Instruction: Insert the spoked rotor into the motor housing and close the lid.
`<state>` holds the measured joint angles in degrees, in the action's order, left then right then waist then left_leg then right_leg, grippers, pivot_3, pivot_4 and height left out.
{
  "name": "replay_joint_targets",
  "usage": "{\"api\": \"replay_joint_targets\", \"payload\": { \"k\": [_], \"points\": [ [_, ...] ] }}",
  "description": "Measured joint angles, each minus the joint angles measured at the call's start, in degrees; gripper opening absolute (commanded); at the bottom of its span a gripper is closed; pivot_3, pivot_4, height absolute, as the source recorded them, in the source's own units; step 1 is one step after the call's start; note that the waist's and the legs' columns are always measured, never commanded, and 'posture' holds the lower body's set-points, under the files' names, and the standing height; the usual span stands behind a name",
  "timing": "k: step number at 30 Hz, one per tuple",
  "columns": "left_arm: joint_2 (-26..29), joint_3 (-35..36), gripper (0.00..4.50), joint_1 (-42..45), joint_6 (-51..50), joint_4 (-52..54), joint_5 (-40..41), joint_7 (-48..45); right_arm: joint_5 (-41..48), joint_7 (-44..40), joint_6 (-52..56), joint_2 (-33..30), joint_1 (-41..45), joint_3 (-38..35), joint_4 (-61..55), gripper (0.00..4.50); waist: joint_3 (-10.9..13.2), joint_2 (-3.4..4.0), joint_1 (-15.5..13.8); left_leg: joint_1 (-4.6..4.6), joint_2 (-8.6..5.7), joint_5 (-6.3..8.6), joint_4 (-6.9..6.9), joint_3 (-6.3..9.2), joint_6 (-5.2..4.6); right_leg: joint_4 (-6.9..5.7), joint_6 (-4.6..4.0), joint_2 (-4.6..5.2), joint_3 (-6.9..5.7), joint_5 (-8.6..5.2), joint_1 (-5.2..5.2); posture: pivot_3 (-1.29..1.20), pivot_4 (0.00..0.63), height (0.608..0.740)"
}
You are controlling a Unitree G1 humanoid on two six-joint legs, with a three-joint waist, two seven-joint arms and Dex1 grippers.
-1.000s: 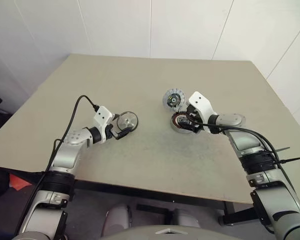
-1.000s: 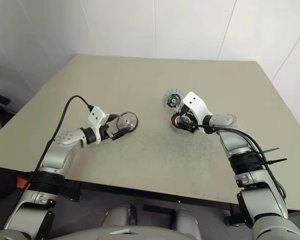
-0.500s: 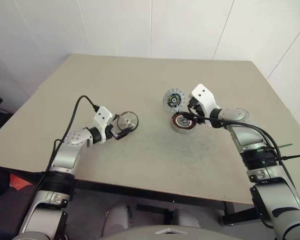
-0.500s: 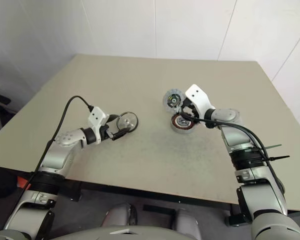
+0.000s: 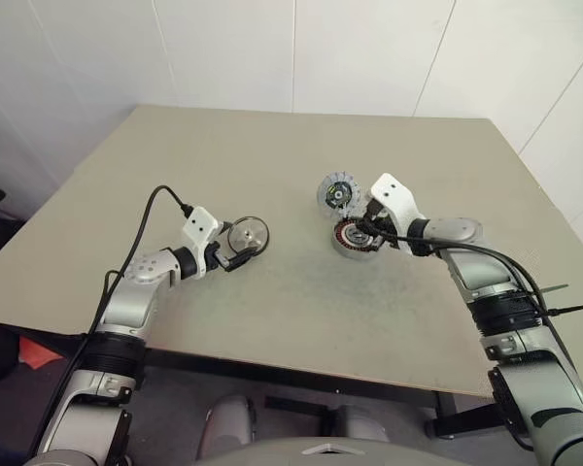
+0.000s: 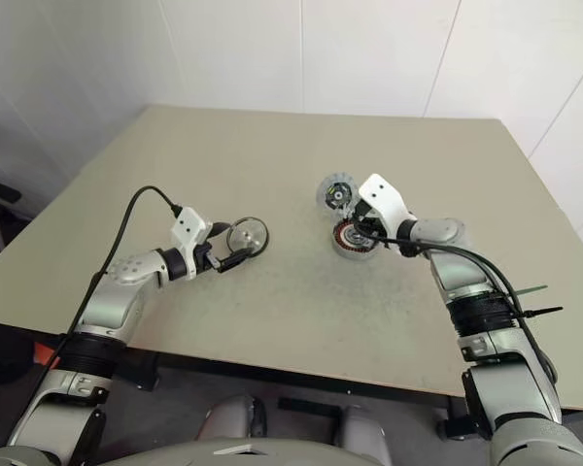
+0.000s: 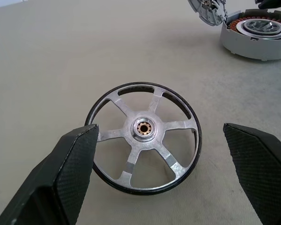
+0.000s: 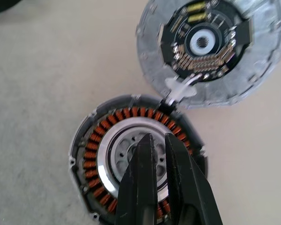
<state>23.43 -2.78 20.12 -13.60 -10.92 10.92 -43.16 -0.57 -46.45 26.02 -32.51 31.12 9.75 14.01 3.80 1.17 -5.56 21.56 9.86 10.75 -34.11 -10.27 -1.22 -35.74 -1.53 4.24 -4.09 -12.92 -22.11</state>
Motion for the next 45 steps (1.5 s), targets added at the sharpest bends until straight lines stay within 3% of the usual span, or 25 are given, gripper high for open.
{"api": "replay_joint_targets", "payload": {
  "k": [15,22,25,31,38,45],
  "points": [
    [-0.01,0.01,4.5,-0.08,0.11,-0.44,-0.39,0.2,-0.2,1.04,-0.74,-0.09,0.78,-0.2,-0.07,0.39,-0.01,0.0,0.02,-0.04,0.01,0.0,-0.02,0.0,0.0,-0.01,0.0,0.0,-0.01,0.0,0.03,0.0,0.0,0.74],
    [-0.17,0.02,4.5,-0.09,0.12,-0.75,-0.48,0.26,-0.55,-10.27,-12.81,-9.59,2.71,0.87,-1.72,0.39,0.0,-0.01,-0.2,-0.01,0.0,0.05,-0.07,0.0,-0.09,0.0,0.0,0.01,-0.01,0.0,0.06,0.0,0.0,0.74],
    [-0.66,-0.01,4.5,0.18,0.53,-1.73,-0.61,0.27,-1.27,-17.69,-18.83,-12.88,7.23,3.26,0.52,0.97,0.0,0.0,0.17,-0.03,0.04,0.04,-0.1,-0.01,-0.07,-0.03,0.0,0.01,-0.02,0.0,0.04,0.0,0.0,0.74],
    [-1.34,-0.05,4.5,0.69,1.48,-2.95,-0.78,0.33,-6.11,-24.97,-30.25,-13.5,17.98,8.01,12.61,2.94,0.0,-0.01,0.09,-0.02,0.05,0.03,-0.17,0.0,-0.07,-0.05,-0.01,0.01,-0.06,0.01,0.05,0.0,0.0,0.74],
    [-2.34,-0.02,4.5,0.56,2.09,-3.18,-0.8,1.27,-11.56,-32.95,-42.25,-9.53,20.81,16.05,22.43,2.94,0.0,-0.01,-0.09,0.4,0.06,0.14,-0.33,0.04,-0.29,-0.09,-0.07,0.02,-0.16,0.04,-0.18,0.0,0.0,0.74],
    [-2.38,0.16,4.5,-1.2,2.09,-2.13,-0.8,2.33,-15.55,-34.89,-51.13,-7.85,25.05,18.5,30.65,2.94,0.0,-0.01,0.11,0.67,0.12,0.39,-0.91,0.02,-0.65,-0.29,-0.14,0.07,-0.16,0.08,-0.28,0.0,0.0,0.74]
  ]
}}
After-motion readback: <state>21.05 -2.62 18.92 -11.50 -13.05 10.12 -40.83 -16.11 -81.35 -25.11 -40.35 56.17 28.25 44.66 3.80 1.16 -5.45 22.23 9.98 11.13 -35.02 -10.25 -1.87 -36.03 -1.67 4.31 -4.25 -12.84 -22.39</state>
